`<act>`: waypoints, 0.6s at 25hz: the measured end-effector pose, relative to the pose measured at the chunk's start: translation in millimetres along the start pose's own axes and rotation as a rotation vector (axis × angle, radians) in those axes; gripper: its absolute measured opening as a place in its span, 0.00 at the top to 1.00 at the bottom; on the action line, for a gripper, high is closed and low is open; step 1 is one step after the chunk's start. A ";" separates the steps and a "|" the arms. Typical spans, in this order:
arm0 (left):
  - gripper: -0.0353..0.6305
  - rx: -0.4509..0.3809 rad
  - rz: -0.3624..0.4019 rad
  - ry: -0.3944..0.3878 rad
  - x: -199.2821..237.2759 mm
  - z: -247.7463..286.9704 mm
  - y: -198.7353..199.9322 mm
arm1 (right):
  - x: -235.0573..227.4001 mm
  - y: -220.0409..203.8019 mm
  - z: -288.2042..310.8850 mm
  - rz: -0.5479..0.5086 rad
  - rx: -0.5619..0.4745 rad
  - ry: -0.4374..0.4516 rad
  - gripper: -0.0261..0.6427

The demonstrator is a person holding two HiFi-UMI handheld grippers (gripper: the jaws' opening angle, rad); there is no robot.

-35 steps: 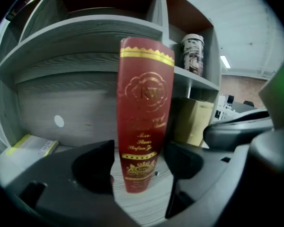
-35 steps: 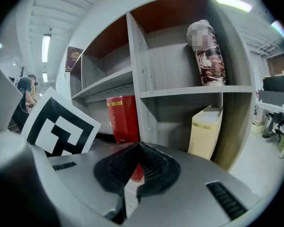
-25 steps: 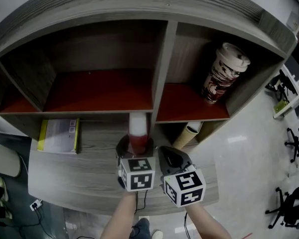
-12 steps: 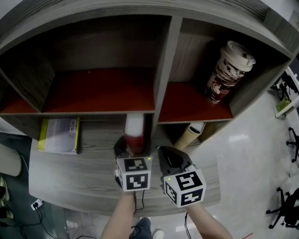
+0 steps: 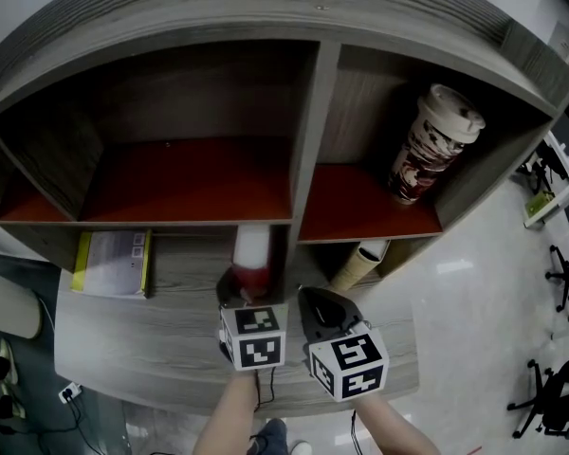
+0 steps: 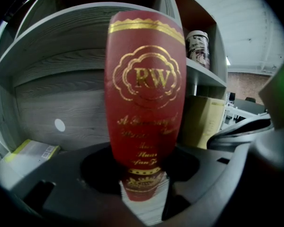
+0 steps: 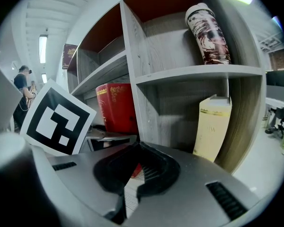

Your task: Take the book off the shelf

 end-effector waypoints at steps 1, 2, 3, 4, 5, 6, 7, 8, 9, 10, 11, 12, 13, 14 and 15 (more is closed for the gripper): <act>0.58 -0.001 0.000 0.001 0.8 -1.6 0.2 | 0.4 0.2 -0.8 0.000 -0.001 0.001 0.95; 0.58 -0.002 -0.001 0.003 1.6 -3.4 0.0 | 1.0 0.4 -1.9 -0.001 -0.002 0.002 0.95; 0.58 -0.004 0.001 0.006 2.1 -5.6 0.2 | 1.5 0.8 -3.1 -0.003 -0.003 0.003 0.95; 0.58 -0.006 0.004 0.009 2.5 -8.0 0.0 | 2.0 1.3 -4.4 -0.004 -0.004 0.004 0.95; 0.58 -0.005 0.006 0.013 3.0 -10.3 -1.6 | 2.6 1.9 -5.9 -0.005 -0.006 0.004 0.95; 0.58 -0.003 0.006 0.018 3.6 -12.5 -4.3 | 3.5 2.5 -7.4 -0.006 -0.008 0.005 0.95; 0.58 0.001 0.004 0.020 4.4 -15.2 -7.2 | 4.8 3.1 -9.0 -0.006 -0.010 0.006 0.95; 0.58 0.006 0.002 0.021 5.2 -18.6 -9.2 | 6.5 3.8 -10.6 -0.008 -0.013 0.007 0.95; 0.58 0.007 0.002 0.020 5.9 -22.6 -9.4 | 8.4 4.4 -12.2 -0.010 -0.017 0.009 0.95; 0.59 0.004 0.007 0.019 6.3 -27.2 -8.2 | 10.5 5.0 -13.9 -0.011 -0.020 0.012 0.95; 0.59 0.001 0.013 0.020 6.7 -31.9 -7.4 | 12.7 5.4 -15.7 -0.012 -0.022 0.014 0.95; 0.59 -0.001 0.017 0.022 7.1 -36.4 -7.8 | 15.0 5.6 -17.6 -0.013 -0.024 0.017 0.95; 0.59 -0.001 0.019 0.024 7.5 -40.8 -8.9 | 17.3 5.7 -19.6 -0.015 -0.025 0.020 0.95; 0.59 -0.001 0.018 0.025 7.9 -44.9 -10.3 | 19.6 6.0 -21.5 -0.018 -0.027 0.022 0.95; 0.59 -0.002 0.015 0.027 8.3 -48.9 -11.7 | 21.8 6.4 -23.4 -0.020 -0.028 0.024 0.95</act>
Point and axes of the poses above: the fingertips, and each gripper's own axes: z forward along the fingers, x to its left, y out of its top, the point moved 6 cm from there along -z, backward along the fingers, and after that the axes turned 9 degrees about -z, right-handed, at the moved point
